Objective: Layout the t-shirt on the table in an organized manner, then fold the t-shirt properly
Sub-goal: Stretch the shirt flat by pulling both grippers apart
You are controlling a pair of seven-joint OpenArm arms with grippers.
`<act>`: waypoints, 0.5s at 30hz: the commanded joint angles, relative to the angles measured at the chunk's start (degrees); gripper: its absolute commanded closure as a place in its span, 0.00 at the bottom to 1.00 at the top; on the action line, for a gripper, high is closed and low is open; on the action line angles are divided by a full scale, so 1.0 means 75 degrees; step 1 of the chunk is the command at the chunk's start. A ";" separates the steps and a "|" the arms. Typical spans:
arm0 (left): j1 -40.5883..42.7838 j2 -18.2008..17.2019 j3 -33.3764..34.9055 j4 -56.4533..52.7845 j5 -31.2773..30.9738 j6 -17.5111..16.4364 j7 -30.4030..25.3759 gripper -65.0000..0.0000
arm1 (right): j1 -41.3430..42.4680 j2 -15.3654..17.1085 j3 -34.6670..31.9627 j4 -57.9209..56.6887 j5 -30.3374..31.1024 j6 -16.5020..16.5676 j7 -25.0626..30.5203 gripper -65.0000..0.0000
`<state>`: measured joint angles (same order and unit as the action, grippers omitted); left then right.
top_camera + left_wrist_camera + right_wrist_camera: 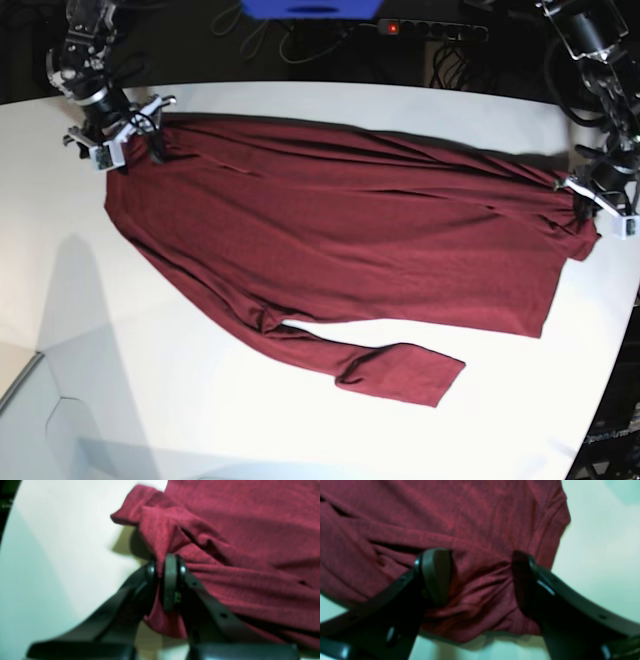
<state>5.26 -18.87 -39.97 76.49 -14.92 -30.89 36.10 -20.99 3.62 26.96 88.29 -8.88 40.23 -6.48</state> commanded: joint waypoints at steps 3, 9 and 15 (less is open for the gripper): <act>0.0172 -0.0162 -0.0046 0.0568 -0.0033 0.0046 0.0210 1.00 | -0.0207 0.0074 0.0045 0.0342 -0.0146 -0.0030 -0.0162 0.40; 0.0477 -0.0080 -0.0573 0.1189 -0.0033 0.0046 0.1077 1.00 | -0.0266 0.0098 0.0057 0.0366 -0.0146 -0.0030 -0.0162 0.40; 0.0512 0.0014 -0.1030 0.1142 -0.0021 0.0046 0.1148 1.00 | -0.0243 0.0074 0.0057 0.0377 -0.0134 -0.0030 -0.0162 0.40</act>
<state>9.52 -17.30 -47.11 84.20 -15.03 -31.16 46.09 -22.70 3.64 26.96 90.35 -9.21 40.25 -7.49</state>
